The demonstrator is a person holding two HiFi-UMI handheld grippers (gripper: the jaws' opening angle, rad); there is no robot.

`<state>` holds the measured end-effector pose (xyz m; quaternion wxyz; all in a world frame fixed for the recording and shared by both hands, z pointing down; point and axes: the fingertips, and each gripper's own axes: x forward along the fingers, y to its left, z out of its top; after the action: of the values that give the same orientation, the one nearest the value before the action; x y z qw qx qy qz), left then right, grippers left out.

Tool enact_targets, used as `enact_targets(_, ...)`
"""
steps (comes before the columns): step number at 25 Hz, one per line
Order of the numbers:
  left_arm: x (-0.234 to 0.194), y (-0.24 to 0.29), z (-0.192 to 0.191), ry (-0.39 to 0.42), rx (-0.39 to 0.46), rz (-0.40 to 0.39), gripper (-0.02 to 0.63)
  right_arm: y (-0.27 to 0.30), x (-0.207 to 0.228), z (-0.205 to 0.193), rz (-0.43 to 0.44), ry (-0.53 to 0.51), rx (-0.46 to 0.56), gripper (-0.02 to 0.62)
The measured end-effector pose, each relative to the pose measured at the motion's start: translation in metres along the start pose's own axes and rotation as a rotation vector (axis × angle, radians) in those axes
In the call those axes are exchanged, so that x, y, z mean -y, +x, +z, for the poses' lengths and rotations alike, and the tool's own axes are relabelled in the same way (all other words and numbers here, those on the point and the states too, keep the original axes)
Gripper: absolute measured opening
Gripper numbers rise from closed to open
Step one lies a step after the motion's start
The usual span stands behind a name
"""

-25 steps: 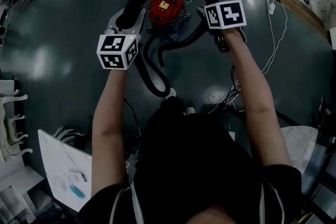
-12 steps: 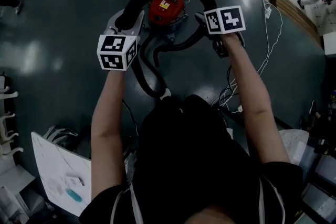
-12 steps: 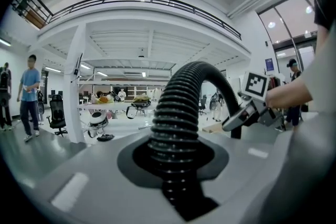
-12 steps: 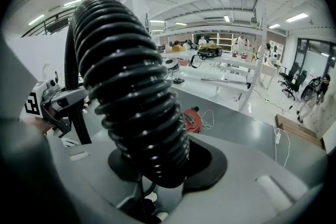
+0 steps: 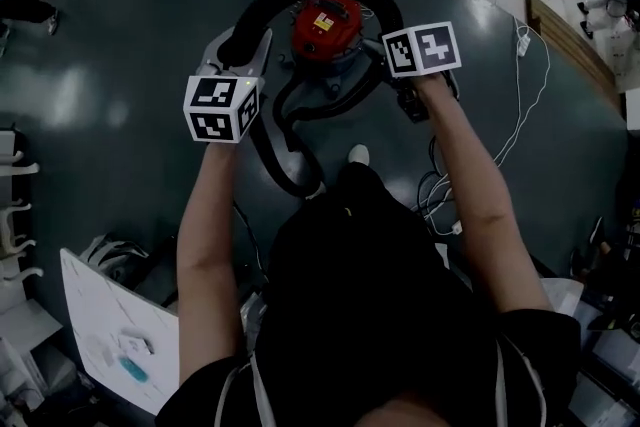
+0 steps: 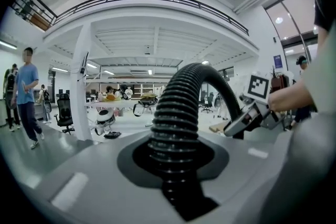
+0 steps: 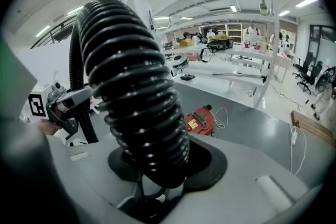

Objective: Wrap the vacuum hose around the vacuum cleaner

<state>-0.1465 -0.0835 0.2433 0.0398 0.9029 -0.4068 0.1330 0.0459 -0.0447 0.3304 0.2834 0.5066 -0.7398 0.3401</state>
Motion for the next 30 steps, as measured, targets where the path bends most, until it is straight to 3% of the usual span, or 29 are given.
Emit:
enact_targets(10,-0.003,0.076,0.021,0.008,-0.039,0.070,0.109,0.030,0.051,0.030,0.107,0.008,-0.029,0.146)
enact_targets(21,-0.019,0.140,0.029,0.004,-0.084,0.157,0.110,0.056,0.098,0.057,0.154,-0.045,-0.070,0.146)
enact_targets(30,-0.042,0.180,0.031,0.036,-0.131,0.134,0.110,0.075,0.104,0.067,0.229,-0.003,-0.107,0.147)
